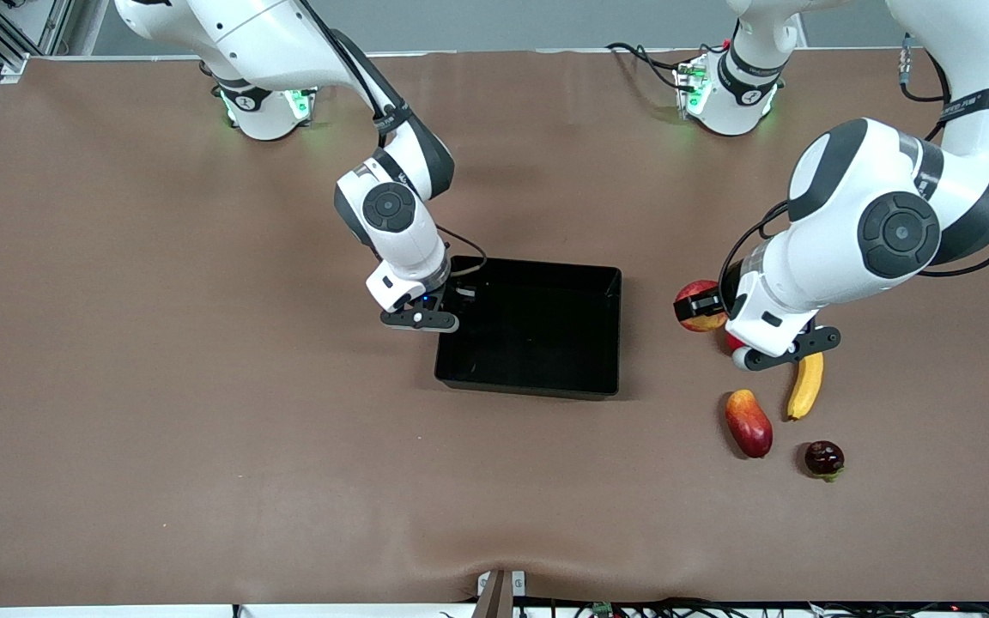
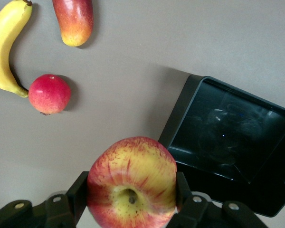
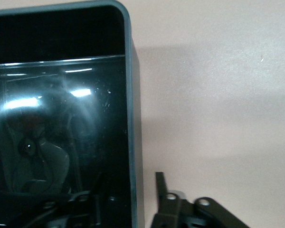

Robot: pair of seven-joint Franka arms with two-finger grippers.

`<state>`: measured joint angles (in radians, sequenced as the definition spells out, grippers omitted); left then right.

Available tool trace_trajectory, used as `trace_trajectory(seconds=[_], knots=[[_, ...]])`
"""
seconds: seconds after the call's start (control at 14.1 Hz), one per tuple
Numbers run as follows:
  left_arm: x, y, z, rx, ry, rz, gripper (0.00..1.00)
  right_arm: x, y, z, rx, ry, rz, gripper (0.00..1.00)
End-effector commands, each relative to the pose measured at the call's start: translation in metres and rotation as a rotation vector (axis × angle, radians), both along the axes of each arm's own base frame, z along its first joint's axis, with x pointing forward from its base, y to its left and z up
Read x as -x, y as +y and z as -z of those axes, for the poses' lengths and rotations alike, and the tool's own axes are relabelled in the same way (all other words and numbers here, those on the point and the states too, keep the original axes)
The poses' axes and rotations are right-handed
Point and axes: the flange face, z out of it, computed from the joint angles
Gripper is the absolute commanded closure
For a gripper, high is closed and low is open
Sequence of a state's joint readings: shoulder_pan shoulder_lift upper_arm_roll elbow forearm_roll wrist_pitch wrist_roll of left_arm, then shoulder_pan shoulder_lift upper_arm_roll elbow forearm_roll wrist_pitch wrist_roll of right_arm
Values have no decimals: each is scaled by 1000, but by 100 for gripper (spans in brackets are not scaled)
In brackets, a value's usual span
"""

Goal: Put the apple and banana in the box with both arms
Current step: 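Lower the apple into the box with the left gripper while the right gripper holds it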

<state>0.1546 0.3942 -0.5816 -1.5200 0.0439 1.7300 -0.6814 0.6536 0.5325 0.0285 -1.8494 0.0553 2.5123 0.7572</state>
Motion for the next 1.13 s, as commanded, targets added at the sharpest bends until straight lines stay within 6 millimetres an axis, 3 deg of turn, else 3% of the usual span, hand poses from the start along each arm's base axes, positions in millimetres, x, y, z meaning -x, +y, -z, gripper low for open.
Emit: trace_trajectory(seconds=[0.0, 0.07, 0.28, 0.35, 0.5, 0.71, 0.78, 0.92, 1.06], knots=[[1, -25, 8, 32, -7, 4, 100, -8, -3, -11, -5, -19, 18, 0], [7, -44, 13, 39, -12, 3, 100, -13, -2, -19, -14, -30, 19, 0], [23, -104, 56, 25, 28, -112, 100, -32, -12, -37, -33, -59, 37, 0], [26, -115, 73, 20, 33, -134, 100, -38, -19, -42, -37, -69, 42, 0], [31, -128, 105, 21, 14, -156, 100, -51, -33, -50, -38, -88, 12, 0], [47, -159, 156, -7, 25, -147, 100, -72, -70, -54, -16, -89, -27, 0], [48, -160, 176, -48, 23, -162, 100, -78, -81, -55, -10, -89, -48, 0], [56, -175, 201, -85, 3, -197, 100, -91, -105, -59, -3, -103, -87, 0], [60, -177, 219, -119, -4, -196, 100, -98, -121, -62, 4, -112, -113, 0]])
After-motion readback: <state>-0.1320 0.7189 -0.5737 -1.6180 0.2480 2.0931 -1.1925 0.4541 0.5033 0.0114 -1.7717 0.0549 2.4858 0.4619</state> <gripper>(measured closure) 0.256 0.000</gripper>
